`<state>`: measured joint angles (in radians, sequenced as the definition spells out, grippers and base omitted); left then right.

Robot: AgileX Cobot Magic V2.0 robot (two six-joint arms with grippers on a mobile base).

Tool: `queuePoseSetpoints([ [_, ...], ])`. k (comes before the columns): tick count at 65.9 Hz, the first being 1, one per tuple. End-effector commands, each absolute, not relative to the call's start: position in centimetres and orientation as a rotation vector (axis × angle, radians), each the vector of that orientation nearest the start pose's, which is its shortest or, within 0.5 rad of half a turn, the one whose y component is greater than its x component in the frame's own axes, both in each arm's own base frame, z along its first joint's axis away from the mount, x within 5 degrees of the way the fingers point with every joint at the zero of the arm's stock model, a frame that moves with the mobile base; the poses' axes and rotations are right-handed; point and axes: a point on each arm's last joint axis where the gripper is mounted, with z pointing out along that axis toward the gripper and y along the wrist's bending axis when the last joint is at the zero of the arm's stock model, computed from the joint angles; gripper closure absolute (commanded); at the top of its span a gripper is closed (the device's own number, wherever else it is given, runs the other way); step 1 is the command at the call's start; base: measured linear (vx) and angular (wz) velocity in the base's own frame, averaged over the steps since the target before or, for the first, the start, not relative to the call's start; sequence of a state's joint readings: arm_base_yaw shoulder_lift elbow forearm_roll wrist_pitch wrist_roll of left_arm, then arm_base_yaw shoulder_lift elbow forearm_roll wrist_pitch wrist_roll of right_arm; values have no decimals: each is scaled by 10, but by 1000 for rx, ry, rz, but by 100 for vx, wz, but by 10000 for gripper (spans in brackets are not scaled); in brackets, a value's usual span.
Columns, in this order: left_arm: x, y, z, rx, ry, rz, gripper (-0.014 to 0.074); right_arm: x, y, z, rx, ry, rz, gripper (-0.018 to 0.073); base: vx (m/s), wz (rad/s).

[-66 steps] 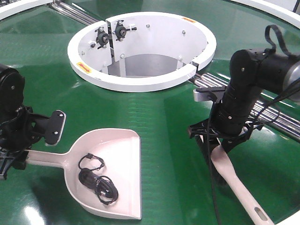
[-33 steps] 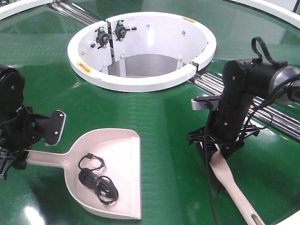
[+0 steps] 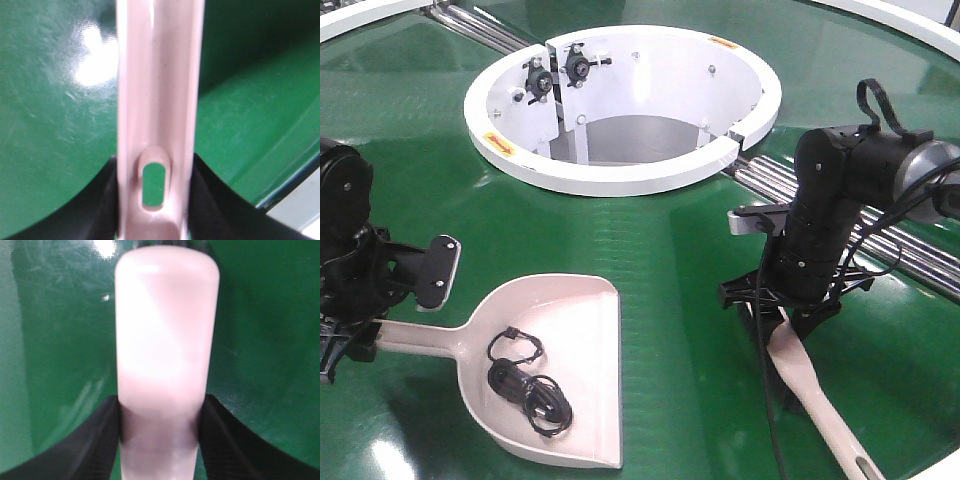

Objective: Clean and inspect green conveyor with broom and dustpan
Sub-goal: 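Move the brush with the right gripper back beside the dustpan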

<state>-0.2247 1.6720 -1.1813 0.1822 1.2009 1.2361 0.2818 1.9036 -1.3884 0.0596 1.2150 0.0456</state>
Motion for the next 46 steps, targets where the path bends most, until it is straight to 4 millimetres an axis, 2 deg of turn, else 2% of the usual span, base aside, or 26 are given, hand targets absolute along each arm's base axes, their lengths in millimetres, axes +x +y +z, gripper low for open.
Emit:
queuePoseSetpoints([
  [1, 297, -56, 248, 2240, 2292, 236, 619, 343, 102, 222, -343, 3171, 74, 560, 0, 0],
  [15, 297, -56, 248, 2240, 2292, 236, 619, 343, 102, 222, -343, 3171, 74, 527, 0, 0],
  [26, 297, -56, 248, 2240, 2292, 236, 619, 343, 102, 222, -343, 3171, 74, 464, 0, 0],
  [35, 297, -56, 248, 2240, 2292, 236, 619, 343, 102, 222, -341, 3167, 77, 372, 0, 0],
  [46, 297, -56, 248, 2240, 2292, 236, 619, 343, 103, 223, -335, 3163, 94, 190, 0, 0],
])
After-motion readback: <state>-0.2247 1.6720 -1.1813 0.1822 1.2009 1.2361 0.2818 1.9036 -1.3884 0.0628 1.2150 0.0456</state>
